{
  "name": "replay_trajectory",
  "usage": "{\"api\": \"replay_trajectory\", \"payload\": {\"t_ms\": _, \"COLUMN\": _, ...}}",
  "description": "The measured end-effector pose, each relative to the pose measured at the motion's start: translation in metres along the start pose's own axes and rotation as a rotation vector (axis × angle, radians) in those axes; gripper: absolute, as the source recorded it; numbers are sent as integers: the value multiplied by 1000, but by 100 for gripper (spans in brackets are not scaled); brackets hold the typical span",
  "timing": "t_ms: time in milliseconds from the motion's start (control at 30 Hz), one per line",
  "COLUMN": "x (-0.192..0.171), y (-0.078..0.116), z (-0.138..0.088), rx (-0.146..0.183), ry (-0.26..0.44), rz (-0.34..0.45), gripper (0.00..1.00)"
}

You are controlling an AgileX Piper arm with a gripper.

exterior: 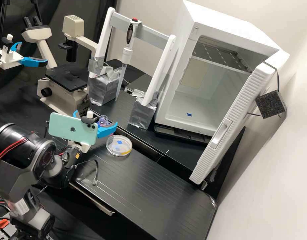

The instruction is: Close the bottle

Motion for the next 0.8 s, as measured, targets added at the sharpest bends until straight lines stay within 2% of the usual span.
{"api": "replay_trajectory", "payload": {"t_ms": 233, "x": 2, "y": -4, "z": 6, "rx": 12, "ry": -41, "rz": -11, "gripper": 100}}
{"api": "replay_trajectory", "payload": {"t_ms": 800, "x": 2, "y": -3, "z": 6, "rx": 5, "ry": -30, "rz": 1, "gripper": 100}}
